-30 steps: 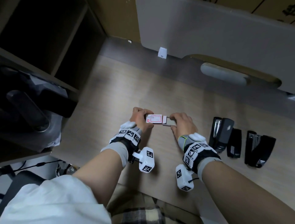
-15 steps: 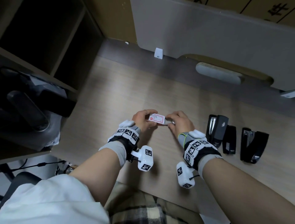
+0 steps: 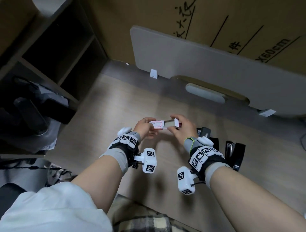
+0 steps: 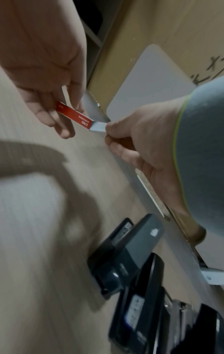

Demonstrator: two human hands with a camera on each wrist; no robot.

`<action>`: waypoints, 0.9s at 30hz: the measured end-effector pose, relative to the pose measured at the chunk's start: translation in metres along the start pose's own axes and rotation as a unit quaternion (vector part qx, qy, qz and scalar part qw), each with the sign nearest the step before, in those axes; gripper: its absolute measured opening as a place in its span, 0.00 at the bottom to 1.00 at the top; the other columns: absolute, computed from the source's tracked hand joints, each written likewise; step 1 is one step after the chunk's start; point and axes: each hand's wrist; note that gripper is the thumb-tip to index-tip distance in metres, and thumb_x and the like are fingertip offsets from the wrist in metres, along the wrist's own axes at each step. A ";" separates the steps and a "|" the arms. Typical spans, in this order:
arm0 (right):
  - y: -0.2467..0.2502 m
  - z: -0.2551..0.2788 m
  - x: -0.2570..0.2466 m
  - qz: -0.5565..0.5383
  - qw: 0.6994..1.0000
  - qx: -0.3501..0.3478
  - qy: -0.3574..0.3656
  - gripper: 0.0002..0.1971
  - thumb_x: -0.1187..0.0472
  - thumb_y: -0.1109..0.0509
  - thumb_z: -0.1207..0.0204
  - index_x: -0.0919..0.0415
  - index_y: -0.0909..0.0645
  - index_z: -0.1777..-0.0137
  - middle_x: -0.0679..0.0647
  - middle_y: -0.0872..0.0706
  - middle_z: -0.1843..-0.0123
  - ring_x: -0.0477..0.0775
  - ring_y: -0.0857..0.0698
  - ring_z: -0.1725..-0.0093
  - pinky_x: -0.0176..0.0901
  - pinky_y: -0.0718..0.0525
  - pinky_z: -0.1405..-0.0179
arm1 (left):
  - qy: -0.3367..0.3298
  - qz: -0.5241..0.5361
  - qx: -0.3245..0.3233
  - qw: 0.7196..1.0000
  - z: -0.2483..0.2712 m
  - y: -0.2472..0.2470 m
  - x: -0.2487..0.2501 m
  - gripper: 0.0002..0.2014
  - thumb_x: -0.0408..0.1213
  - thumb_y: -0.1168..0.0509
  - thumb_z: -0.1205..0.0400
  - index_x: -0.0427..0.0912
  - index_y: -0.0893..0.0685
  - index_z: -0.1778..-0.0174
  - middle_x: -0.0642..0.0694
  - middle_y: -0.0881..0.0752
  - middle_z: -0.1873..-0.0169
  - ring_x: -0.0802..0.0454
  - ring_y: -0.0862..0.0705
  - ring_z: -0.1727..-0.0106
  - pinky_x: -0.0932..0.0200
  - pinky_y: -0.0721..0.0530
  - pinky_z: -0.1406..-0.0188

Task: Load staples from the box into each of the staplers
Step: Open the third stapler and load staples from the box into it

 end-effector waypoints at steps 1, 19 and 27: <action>0.004 0.002 0.000 -0.006 1.000 -0.002 0.001 0.22 0.59 0.20 0.32 0.50 0.16 0.37 0.48 0.15 0.49 0.49 0.17 0.51 0.33 0.25 0.47 | 0.003 0.001 -0.003 1.000 0.004 -0.003 0.000 0.19 0.24 0.44 0.20 0.46 0.22 0.38 0.38 0.11 0.54 0.48 0.13 0.69 0.61 0.18 0.70; 0.064 0.060 0.025 0.043 0.999 -0.008 -0.002 0.22 0.33 0.36 0.26 0.37 0.29 0.33 0.38 0.13 0.44 0.49 0.16 0.47 0.46 0.17 0.48 | -0.053 0.012 0.057 0.997 0.047 -0.094 -0.019 0.10 0.34 0.34 0.18 0.37 0.21 0.41 0.41 0.16 0.67 0.52 0.23 0.75 0.62 0.28 0.77; 0.060 0.057 0.036 -0.095 0.992 -0.035 -0.078 0.11 0.53 0.37 0.17 0.49 0.15 0.41 0.46 0.11 0.71 0.44 0.18 0.80 0.43 0.13 0.66 | -0.061 0.042 0.071 0.995 0.054 -0.107 -0.016 0.06 0.30 0.40 0.16 0.43 0.27 0.47 0.43 0.17 0.65 0.49 0.23 0.74 0.59 0.29 0.74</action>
Point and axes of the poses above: each hand's wrist, its own z-axis away from the middle knuckle, its own y-axis out of the back of the hand, x = y × z
